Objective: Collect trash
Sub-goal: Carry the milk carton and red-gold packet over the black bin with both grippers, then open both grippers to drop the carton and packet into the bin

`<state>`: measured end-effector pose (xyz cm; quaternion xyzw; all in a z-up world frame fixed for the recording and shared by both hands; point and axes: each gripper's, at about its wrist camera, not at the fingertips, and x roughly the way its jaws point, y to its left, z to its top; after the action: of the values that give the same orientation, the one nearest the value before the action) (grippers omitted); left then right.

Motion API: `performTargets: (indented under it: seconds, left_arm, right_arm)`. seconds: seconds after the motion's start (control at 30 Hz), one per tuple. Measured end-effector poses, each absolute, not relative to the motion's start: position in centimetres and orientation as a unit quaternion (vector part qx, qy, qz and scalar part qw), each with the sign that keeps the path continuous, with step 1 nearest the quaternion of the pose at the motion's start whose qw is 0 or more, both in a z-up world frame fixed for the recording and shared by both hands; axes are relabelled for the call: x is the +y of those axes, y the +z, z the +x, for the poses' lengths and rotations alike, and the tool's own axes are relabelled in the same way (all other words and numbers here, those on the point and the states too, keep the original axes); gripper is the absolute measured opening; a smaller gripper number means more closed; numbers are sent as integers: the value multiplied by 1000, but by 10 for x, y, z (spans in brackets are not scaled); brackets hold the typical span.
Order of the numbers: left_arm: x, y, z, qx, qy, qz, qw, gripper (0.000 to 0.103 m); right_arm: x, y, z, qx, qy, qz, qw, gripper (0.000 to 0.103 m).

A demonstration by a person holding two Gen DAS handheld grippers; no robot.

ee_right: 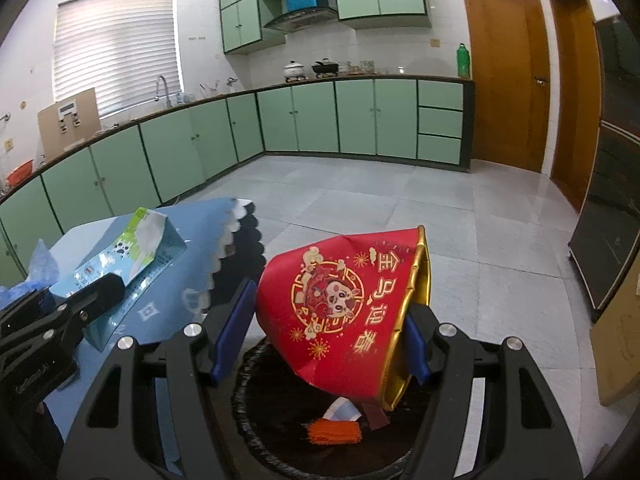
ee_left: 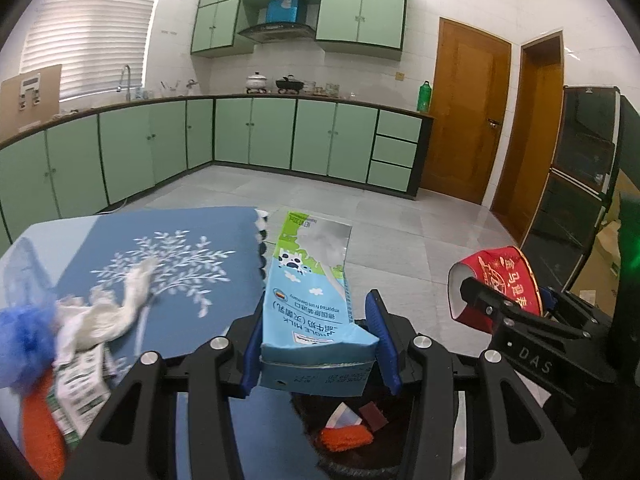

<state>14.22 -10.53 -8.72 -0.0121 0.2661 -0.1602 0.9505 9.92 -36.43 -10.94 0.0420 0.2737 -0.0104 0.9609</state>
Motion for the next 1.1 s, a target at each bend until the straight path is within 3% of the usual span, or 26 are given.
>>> performTargets:
  seconds: [0.53, 0.63, 0.8, 1.1]
  left_arm:
    - [-147, -119, 186, 305, -179, 3, 936, 47]
    - [-151, -122, 194, 311, -182, 4, 933, 47]
    - [-157, -124, 200, 314, -189, 6, 930, 65]
    - [-147, -114, 194, 303, -183, -7, 935, 73]
  right_arm:
    - [-398, -155, 145, 312, -18, 40, 949, 64]
    - [-401, -160, 152, 320, -19, 32, 947, 71]
    - [-406, -164, 155, 322, -27, 32, 946, 80]
    - [-418, -167, 149, 327, -53, 43, 943, 92]
